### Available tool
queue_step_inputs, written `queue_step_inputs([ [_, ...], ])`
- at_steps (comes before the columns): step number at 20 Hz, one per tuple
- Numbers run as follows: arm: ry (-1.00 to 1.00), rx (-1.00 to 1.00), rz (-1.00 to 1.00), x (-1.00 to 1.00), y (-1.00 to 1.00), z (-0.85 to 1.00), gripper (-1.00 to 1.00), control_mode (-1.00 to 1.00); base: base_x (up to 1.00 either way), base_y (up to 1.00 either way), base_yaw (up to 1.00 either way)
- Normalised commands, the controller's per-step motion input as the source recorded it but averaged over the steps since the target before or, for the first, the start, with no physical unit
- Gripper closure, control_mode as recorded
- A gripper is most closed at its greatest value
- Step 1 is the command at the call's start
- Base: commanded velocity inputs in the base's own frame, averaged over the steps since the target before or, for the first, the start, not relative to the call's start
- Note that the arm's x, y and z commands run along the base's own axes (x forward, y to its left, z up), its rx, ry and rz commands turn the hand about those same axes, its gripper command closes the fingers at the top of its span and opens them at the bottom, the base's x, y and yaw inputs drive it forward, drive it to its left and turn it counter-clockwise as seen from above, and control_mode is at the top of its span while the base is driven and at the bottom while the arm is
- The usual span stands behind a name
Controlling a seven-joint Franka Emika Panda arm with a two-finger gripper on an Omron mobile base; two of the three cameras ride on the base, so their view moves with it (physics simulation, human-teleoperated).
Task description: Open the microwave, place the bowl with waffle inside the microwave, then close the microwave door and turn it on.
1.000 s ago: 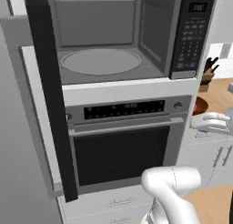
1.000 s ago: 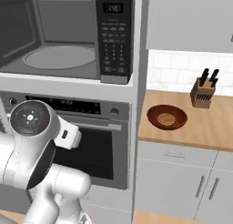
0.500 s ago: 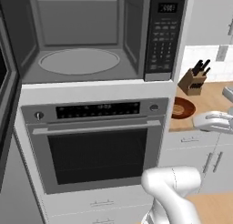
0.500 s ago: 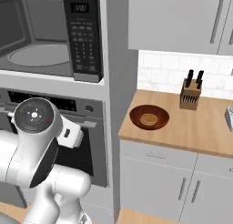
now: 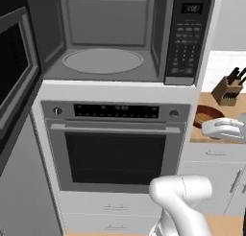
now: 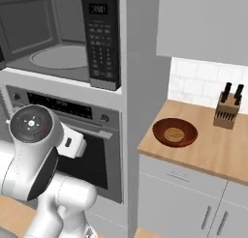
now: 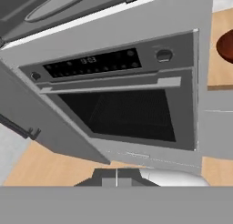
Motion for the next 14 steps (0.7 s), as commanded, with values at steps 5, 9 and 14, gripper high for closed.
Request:
queue_step_inputs([
  [5, 0.0, 0.0, 0.0, 0.0, 0.0, 0.0, 1.0, 1.0, 0.14, -0.51, 0.44],
  [9, 0.0, 0.0, 0.0, 0.0, 0.0, 0.0, 1.0, 1.0, 0.0, -0.77, 0.41],
  [14, 0.0, 0.0, 0.0, 0.0, 0.0, 0.0, 1.0, 1.0, 0.14, -0.51, 0.23],
])
